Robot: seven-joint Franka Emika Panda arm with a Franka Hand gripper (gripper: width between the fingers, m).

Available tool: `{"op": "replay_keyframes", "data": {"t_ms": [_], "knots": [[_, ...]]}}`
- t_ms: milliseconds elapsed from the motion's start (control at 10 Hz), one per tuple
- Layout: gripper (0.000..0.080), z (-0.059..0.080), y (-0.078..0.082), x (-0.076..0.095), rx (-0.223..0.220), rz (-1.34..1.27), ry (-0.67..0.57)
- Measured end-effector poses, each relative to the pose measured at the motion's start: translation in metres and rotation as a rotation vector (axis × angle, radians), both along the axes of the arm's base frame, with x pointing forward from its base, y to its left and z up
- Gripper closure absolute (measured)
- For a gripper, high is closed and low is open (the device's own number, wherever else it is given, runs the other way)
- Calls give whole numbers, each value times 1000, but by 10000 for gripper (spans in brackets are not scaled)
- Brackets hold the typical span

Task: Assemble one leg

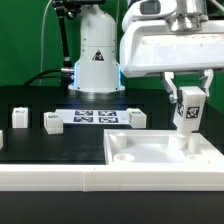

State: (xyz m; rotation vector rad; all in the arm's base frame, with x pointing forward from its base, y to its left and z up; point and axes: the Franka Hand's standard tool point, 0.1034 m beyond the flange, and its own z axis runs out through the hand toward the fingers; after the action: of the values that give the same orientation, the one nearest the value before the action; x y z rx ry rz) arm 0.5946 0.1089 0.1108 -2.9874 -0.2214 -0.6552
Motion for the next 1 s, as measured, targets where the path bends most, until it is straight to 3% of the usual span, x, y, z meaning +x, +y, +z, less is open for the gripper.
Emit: {"op": "replay_keyframes", "data": {"t_ms": [400, 700, 1000], "knots": [[508, 0, 6, 22, 6, 4, -15], [508, -12, 7, 21, 5, 7, -10], [508, -14, 11, 25, 9, 9, -56]]}}
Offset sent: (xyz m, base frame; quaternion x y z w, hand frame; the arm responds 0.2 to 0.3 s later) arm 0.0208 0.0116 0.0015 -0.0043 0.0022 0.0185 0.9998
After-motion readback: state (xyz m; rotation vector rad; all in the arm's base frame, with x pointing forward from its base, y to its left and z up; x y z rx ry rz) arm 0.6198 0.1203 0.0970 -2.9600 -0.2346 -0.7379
